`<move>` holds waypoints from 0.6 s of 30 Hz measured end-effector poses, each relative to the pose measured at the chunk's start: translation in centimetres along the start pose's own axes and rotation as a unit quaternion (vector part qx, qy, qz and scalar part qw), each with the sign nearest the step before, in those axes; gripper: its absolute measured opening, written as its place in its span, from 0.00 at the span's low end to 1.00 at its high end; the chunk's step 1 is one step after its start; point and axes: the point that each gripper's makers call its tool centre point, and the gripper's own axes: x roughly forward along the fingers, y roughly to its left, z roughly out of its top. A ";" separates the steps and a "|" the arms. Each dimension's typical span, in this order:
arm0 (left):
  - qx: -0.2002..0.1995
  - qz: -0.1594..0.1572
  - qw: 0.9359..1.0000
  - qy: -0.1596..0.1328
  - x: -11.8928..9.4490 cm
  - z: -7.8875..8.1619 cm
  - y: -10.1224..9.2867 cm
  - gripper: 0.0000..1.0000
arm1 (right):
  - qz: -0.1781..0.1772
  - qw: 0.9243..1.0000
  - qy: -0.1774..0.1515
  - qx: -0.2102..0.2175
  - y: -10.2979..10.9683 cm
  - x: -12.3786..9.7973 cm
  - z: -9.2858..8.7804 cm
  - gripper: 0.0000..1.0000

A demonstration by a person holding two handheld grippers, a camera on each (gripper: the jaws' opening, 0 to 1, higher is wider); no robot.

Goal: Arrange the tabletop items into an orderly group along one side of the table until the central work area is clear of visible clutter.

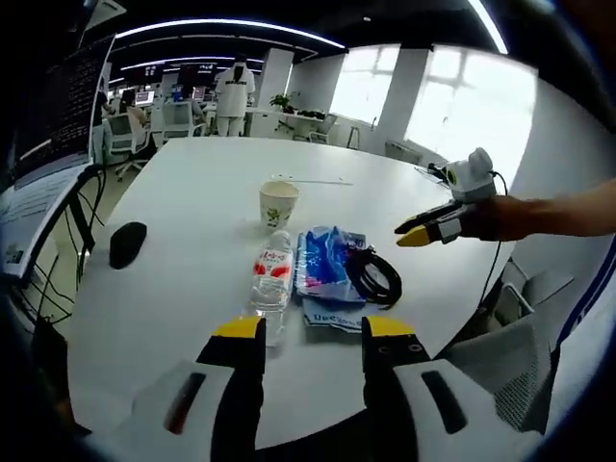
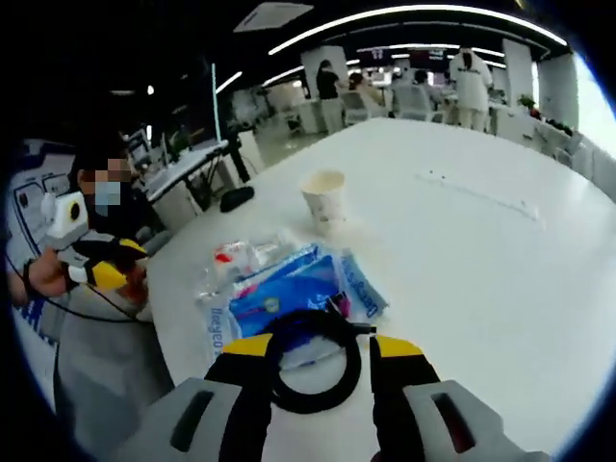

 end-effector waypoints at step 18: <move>-0.011 0.009 1.000 0.013 0.9 0.3 1.1 0.38 | -0.033 0.996 -0.056 0.065 -0.2 -6.0 -3.7 0.50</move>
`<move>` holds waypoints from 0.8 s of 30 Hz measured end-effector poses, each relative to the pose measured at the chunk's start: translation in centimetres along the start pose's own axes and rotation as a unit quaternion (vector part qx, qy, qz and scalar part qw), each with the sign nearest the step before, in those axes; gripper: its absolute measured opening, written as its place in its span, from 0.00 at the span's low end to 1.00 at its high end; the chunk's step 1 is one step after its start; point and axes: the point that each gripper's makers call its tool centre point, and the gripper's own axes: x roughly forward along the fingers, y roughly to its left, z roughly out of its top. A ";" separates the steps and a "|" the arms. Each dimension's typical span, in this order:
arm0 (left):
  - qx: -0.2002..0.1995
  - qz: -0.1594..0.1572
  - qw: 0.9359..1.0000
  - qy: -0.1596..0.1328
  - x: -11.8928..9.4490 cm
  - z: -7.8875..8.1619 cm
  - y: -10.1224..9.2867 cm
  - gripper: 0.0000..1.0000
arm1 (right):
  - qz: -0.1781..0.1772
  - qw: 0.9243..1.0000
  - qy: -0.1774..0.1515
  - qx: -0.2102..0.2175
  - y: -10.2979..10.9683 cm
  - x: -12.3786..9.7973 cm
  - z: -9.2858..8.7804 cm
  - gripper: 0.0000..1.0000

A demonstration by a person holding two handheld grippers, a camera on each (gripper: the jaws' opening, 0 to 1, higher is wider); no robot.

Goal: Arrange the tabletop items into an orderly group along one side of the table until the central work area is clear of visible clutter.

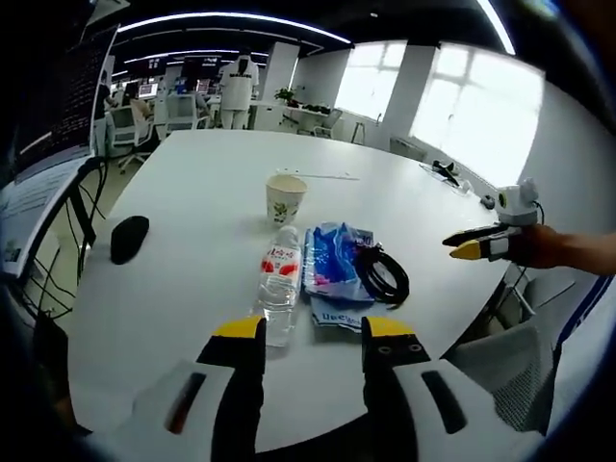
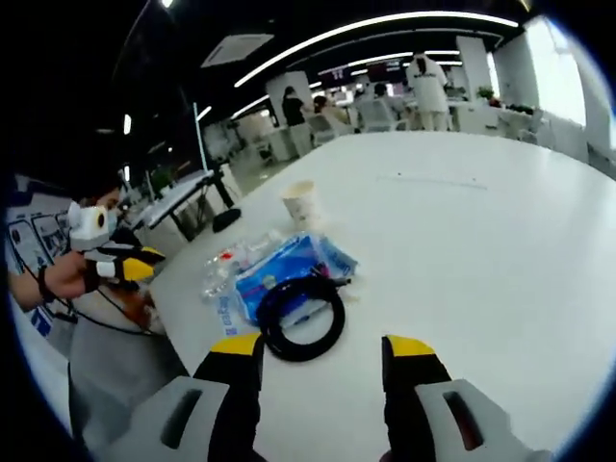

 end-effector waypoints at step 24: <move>0.005 0.021 0.998 0.056 2.5 -0.6 4.2 0.37 | -0.035 0.997 -0.050 0.056 -0.3 -3.2 -1.1 0.52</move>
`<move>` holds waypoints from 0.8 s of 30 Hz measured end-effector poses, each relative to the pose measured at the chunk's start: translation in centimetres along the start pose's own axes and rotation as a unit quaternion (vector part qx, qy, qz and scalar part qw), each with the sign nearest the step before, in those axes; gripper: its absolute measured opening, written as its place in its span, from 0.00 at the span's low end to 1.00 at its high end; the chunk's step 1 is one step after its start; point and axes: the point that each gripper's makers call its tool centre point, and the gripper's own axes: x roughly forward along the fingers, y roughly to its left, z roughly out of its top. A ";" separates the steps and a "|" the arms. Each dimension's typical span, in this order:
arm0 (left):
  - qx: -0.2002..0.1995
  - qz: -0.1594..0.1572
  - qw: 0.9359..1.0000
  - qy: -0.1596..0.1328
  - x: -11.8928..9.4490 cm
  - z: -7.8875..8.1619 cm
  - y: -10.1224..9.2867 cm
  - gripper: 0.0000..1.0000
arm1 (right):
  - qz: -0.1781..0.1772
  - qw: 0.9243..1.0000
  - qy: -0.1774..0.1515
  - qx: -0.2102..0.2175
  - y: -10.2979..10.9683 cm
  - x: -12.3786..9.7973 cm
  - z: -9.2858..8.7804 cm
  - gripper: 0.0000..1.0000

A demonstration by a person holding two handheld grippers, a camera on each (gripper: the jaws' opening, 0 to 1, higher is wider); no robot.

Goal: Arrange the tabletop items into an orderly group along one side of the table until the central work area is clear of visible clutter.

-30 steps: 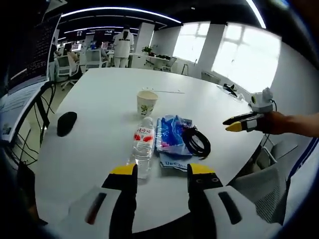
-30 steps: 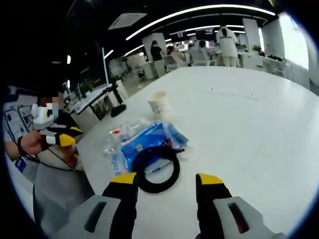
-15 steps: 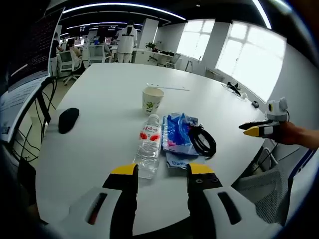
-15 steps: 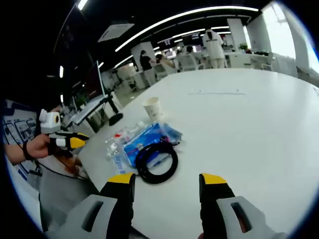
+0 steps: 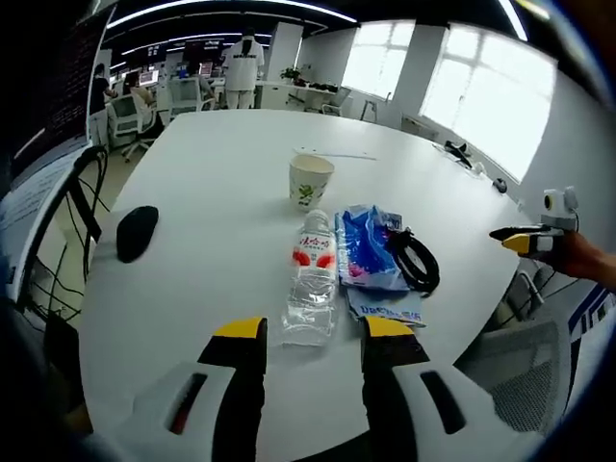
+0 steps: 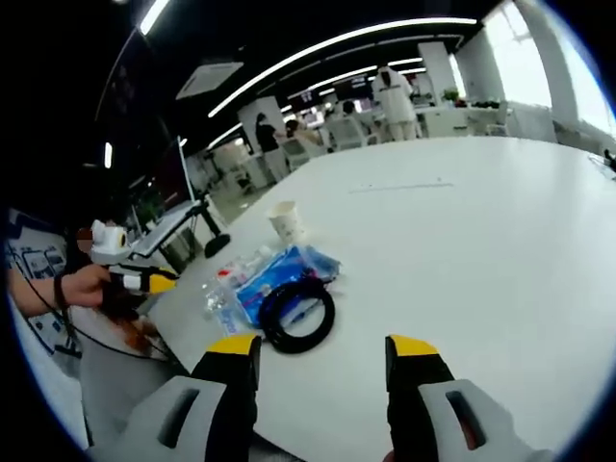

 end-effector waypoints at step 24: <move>-0.001 0.005 1.000 0.026 4.3 0.4 -1.1 0.38 | 0.001 1.000 0.001 0.000 0.3 -1.7 -1.2 0.51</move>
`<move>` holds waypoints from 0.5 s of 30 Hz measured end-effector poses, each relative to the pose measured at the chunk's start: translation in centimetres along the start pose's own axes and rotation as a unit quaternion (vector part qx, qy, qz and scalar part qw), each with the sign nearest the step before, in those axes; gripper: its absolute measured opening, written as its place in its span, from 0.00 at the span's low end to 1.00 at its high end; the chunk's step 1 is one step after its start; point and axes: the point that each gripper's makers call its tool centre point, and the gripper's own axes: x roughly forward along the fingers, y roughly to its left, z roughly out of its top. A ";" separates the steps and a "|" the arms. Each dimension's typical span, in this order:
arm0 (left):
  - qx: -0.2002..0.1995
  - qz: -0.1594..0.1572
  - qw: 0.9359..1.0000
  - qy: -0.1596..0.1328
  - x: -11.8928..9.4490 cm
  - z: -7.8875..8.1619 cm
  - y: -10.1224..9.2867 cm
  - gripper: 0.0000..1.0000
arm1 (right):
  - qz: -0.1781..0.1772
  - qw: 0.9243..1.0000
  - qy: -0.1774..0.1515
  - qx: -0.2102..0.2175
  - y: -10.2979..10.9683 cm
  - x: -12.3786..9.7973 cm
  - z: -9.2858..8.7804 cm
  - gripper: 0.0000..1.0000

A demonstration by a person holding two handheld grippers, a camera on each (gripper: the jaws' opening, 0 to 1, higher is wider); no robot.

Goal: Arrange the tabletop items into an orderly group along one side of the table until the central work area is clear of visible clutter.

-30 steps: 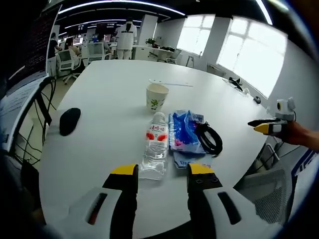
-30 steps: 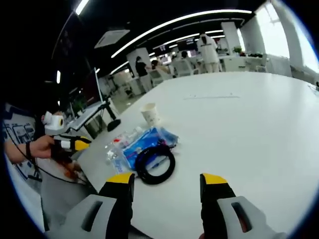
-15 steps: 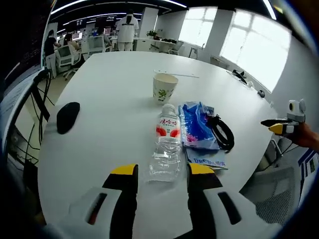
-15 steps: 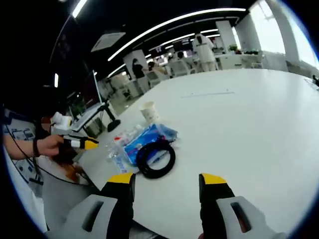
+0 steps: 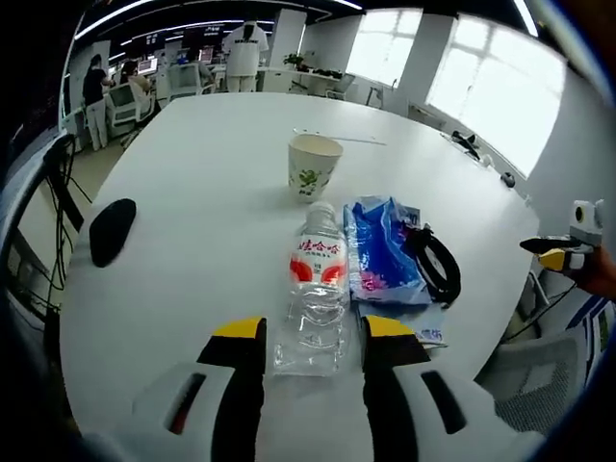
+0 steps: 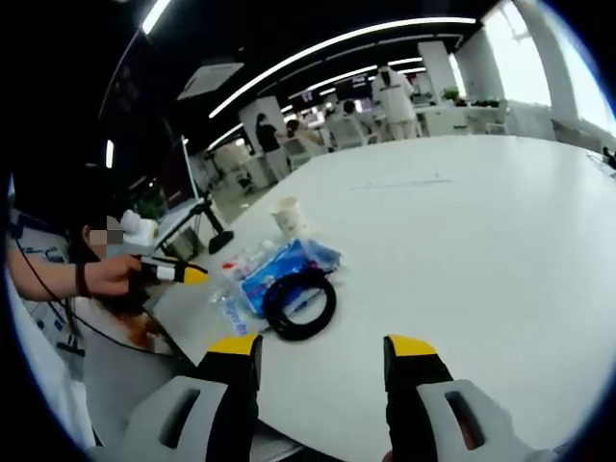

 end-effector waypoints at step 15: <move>0.003 -0.002 1.000 0.023 0.9 -0.4 0.0 0.38 | -0.001 1.000 -0.005 0.003 0.8 -0.3 0.0 0.51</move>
